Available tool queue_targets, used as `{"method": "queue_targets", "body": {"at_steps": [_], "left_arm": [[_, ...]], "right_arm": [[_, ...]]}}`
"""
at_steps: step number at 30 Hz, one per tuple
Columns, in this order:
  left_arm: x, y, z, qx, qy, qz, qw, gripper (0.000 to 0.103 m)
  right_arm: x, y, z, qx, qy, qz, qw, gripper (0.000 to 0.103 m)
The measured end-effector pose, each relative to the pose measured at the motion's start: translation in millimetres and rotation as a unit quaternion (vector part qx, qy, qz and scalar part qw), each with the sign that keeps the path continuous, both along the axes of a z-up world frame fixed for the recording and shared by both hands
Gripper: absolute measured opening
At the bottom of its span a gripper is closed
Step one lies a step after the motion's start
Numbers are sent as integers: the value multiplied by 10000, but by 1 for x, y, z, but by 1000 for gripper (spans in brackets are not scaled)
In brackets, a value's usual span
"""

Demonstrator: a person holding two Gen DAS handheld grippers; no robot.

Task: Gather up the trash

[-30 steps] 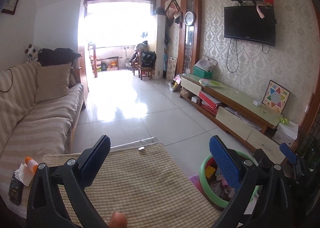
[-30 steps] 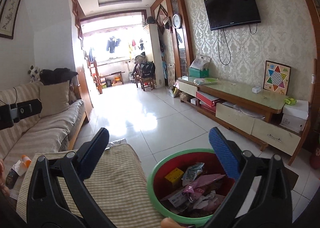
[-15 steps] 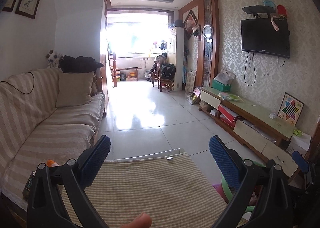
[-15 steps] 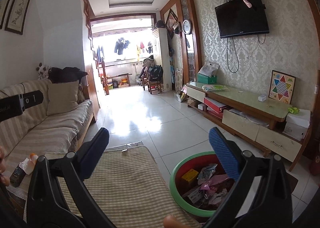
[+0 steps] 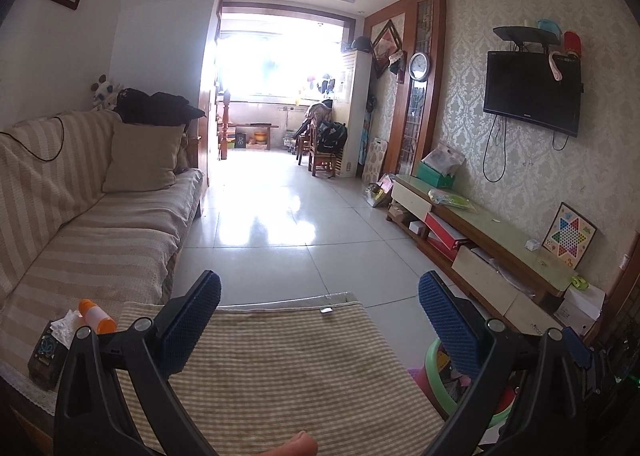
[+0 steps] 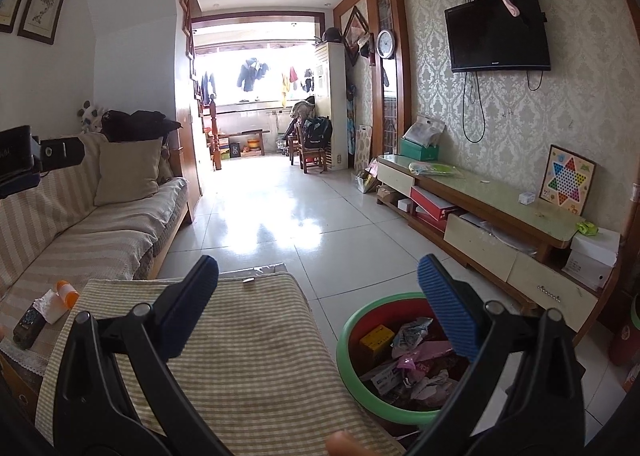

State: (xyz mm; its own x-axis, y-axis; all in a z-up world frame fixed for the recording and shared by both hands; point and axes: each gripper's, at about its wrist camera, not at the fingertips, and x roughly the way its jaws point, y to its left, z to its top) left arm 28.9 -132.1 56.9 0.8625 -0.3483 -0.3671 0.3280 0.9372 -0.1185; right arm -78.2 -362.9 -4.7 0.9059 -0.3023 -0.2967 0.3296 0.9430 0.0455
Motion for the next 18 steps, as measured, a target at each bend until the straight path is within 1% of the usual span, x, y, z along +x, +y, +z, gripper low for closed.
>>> {"method": "queue_targets", "body": {"at_steps": [6,18], "left_arm": [[-1,-3,-3,61,35,-57,10000,95],[2,-4,-6,136,70,-60,9999,95]], "right_arm": [[-2,-8,-2,31,-2,-113,9999,98],[-1,-10,-8,114,55,-102,9999,98]]}}
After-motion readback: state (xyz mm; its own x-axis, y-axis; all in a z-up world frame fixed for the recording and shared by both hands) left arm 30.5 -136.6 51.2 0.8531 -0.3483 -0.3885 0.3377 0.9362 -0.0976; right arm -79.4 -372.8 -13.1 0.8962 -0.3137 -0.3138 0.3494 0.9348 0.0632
